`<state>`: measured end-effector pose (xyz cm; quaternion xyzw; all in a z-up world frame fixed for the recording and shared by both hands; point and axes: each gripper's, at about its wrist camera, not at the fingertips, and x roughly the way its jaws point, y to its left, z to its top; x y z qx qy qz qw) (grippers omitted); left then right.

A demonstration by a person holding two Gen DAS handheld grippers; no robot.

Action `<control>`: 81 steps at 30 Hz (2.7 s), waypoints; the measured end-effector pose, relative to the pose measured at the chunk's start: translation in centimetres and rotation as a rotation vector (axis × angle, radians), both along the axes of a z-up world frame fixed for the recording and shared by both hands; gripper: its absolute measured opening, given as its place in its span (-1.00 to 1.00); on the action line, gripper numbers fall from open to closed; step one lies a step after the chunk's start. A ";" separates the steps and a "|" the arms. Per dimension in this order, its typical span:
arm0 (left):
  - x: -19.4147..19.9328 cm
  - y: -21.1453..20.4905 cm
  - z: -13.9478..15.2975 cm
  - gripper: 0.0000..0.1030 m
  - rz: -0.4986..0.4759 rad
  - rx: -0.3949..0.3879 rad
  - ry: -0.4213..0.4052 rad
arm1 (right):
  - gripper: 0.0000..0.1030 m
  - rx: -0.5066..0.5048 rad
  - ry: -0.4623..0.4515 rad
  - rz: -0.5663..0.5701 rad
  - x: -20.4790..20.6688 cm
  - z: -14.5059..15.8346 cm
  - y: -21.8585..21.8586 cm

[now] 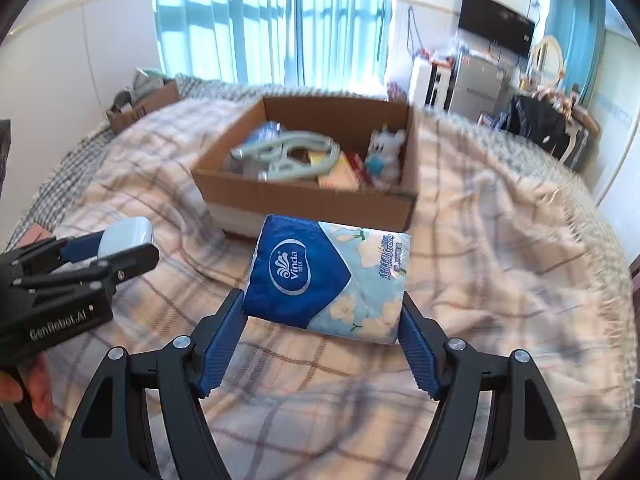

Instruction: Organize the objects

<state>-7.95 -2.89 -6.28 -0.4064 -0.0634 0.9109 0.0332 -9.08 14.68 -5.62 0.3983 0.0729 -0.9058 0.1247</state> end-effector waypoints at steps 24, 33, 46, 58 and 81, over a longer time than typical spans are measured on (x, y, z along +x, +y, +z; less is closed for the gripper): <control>-10.8 3.1 9.1 0.15 -0.095 -0.030 0.189 | 0.41 -0.052 0.213 0.014 -8.3 12.6 1.7; -17.9 2.9 4.8 0.15 -0.093 -0.035 0.122 | 0.41 -0.031 0.150 0.021 -16.6 9.0 0.5; -22.7 4.1 -0.7 0.15 -0.131 -0.119 0.028 | 0.43 -0.018 0.021 0.013 -24.0 1.3 0.3; -20.4 5.4 2.1 0.63 -0.166 -0.114 0.063 | 0.76 -0.078 0.074 -0.059 -21.3 5.2 2.5; 1.2 1.3 18.4 1.00 0.083 -0.098 0.576 | 0.99 -0.045 0.550 -0.179 2.5 22.1 6.3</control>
